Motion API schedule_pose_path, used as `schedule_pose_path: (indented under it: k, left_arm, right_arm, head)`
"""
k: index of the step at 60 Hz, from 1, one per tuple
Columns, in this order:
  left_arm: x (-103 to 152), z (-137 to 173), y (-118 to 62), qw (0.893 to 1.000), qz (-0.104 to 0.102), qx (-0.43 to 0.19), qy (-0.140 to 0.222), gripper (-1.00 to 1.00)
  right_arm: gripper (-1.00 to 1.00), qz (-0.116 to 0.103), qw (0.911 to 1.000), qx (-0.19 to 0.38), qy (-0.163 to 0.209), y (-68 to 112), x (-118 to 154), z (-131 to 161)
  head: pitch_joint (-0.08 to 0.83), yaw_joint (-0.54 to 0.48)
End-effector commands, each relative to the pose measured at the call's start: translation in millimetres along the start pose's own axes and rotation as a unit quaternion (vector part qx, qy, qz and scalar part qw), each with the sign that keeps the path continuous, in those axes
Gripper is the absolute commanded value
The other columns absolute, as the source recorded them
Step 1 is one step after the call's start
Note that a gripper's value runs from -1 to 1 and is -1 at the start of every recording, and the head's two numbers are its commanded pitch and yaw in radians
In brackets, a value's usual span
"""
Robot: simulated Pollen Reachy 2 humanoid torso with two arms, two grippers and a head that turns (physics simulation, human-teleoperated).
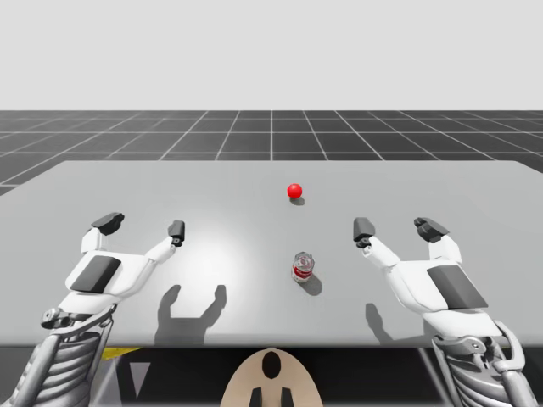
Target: Watch the red light. When it turns green, pick up the object.
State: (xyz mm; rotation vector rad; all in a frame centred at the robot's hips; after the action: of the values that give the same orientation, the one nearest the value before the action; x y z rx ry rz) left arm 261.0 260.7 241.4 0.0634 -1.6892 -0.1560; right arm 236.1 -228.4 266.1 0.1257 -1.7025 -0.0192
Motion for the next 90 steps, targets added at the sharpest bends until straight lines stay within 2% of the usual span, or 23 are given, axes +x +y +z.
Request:
schedule_pose_path:
  k: [1,39,66,80,85,89,90]
  left_arm:
    - [-0.2,-0.2,-0.1,1.000,-0.001,0.000,0.000,-1.00]
    - [-0.7,-0.3,-0.3,1.000,-0.004,-0.001,0.001,-1.00]
    - [-2.1,-0.5,-3.1,1.000,-0.011,-0.010,0.009,-1.00]
    - [-2.9,-1.2,-4.7,1.000,-0.013,-0.013,0.012,-1.00]
    - [-2.8,-1.3,-4.8,1.000,-0.013,-0.013,0.012,-1.00]
    - [-2.7,-1.4,-4.4,1.000,-0.013,-0.013,0.013,-1.00]
    - [-2.7,-1.4,-4.2,1.000,-0.013,-0.012,0.013,-1.00]
  right_arm:
    - [-1.00,-0.008,1.0000,-0.002,0.000,2.3,-1.5,0.4]
    - [-1.00,-0.003,1.0000,-0.002,-0.001,3.1,-1.8,0.4]
    - [-1.00,0.003,1.0000,0.002,-0.004,4.3,-3.0,-0.3]
    - [-1.00,0.008,0.9999,0.007,-0.007,5.9,-3.7,0.2]
    - [-1.00,0.015,0.9998,0.012,-0.008,11.6,-5.8,1.2]
    - [-1.00,-0.005,0.9987,0.051,0.004,20.3,-8.7,4.6]
    - [-1.00,-0.004,0.9985,0.054,0.006,22.9,-10.0,5.6]
  head:
    - [0.440,-0.12]
    - [0.440,-0.11]
    - [0.673,-0.13]
    - [0.705,-0.16]
    - [0.704,-0.16]
    - [0.702,-0.17]
    - [0.702,-0.17]
